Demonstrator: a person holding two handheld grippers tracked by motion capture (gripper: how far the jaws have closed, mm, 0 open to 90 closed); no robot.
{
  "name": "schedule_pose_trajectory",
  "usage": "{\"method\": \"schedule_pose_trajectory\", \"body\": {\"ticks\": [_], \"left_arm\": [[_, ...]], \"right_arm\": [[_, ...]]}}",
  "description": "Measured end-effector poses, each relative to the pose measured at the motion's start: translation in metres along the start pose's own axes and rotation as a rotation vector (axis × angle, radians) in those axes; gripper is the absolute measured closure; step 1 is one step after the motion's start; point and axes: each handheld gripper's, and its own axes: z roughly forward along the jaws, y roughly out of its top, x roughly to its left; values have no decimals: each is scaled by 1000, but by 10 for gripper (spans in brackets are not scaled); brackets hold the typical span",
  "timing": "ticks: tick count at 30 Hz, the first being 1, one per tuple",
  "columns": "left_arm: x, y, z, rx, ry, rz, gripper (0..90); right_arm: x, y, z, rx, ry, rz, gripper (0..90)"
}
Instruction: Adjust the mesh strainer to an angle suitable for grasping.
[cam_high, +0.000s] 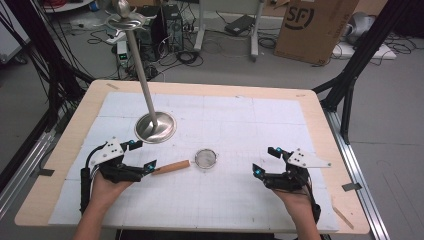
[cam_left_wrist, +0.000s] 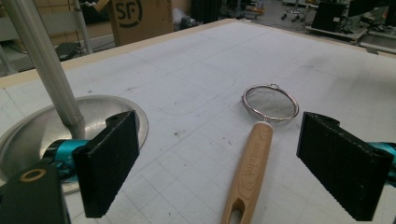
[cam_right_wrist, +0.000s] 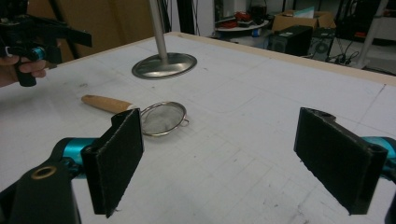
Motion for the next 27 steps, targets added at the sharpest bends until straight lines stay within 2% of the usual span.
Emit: {"method": "schedule_pose_trajectory", "body": {"ticks": [6,13,18,21,27], "left_arm": [[-2,-2,1,24,6,8,141],[-6,0,2,0,-12,7,144],[-10,1,6,15,-19,19,145],[-11,1,9,27,-31,20,146],[-13,2,18,67,-28,27,152]], "right_arm": [[-1,-2,0,19,-2,4,148],[1,-2,-2,12,-4,4,149],[-2,-4,-1,30,-5,12,149],[-3,-3,-3,22,-1,15,149],[-5,-4,-6,19,-7,28,149]]}}
